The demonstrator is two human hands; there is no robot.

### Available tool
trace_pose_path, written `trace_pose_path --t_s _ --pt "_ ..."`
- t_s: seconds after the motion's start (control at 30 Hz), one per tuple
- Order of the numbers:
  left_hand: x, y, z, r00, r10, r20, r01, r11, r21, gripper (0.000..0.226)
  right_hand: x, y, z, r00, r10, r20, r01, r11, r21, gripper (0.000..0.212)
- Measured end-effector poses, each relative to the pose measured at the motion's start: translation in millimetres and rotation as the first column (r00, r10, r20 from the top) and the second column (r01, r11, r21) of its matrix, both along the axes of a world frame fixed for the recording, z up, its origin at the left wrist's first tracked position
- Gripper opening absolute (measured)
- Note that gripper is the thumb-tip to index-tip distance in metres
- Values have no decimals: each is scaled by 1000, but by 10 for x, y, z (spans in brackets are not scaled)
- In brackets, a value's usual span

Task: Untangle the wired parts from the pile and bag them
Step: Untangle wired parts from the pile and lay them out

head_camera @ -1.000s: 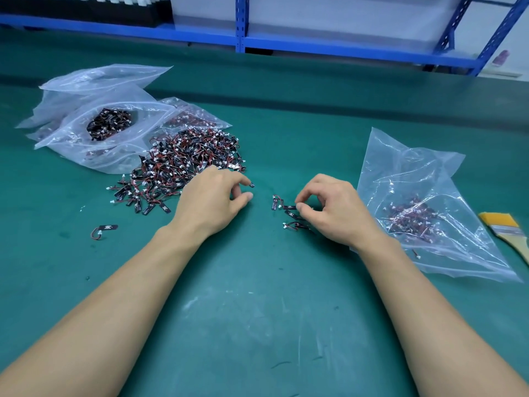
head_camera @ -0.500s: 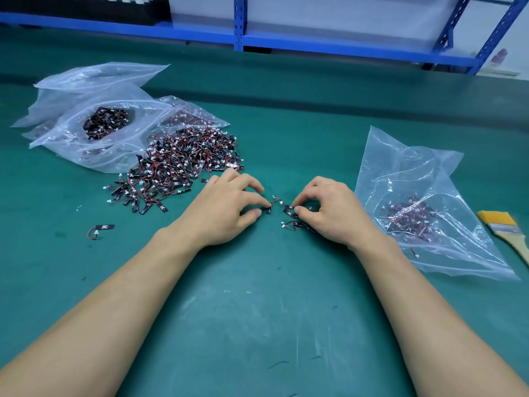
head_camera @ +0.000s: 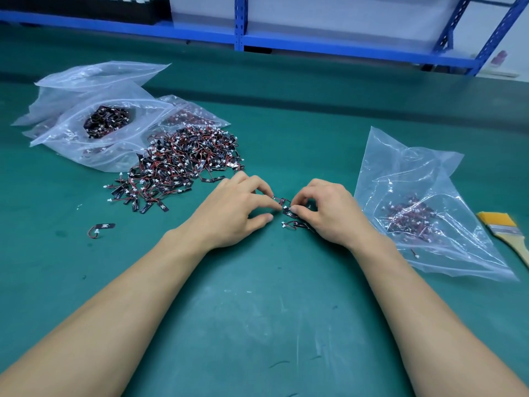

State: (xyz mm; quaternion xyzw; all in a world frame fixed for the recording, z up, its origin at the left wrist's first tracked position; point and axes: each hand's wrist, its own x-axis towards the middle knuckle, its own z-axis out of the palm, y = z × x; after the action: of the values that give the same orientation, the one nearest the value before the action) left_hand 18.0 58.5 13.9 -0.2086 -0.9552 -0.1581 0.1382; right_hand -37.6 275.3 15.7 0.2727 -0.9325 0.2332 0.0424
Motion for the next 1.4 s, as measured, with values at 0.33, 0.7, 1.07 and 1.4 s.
trace_pose_path --t_s 0.33,0.7,1.07,1.4 --pt "3 -86 -8 994 111 11 -111 993 39 16 19 7 18 994 99 45 -100 995 9 8" --pt "-29 -305 35 947 312 -70 -293 934 203 16 100 -109 75 999 7 44 6 959 -283 20" --pt "-17 -334 -7 986 154 71 -163 974 155 23 89 -54 68 999 -30 44 40 969 -242 14" --pt "-19 -356 35 945 308 110 -323 931 168 4 70 14 80 996 53 74 -52 998 -24 5"
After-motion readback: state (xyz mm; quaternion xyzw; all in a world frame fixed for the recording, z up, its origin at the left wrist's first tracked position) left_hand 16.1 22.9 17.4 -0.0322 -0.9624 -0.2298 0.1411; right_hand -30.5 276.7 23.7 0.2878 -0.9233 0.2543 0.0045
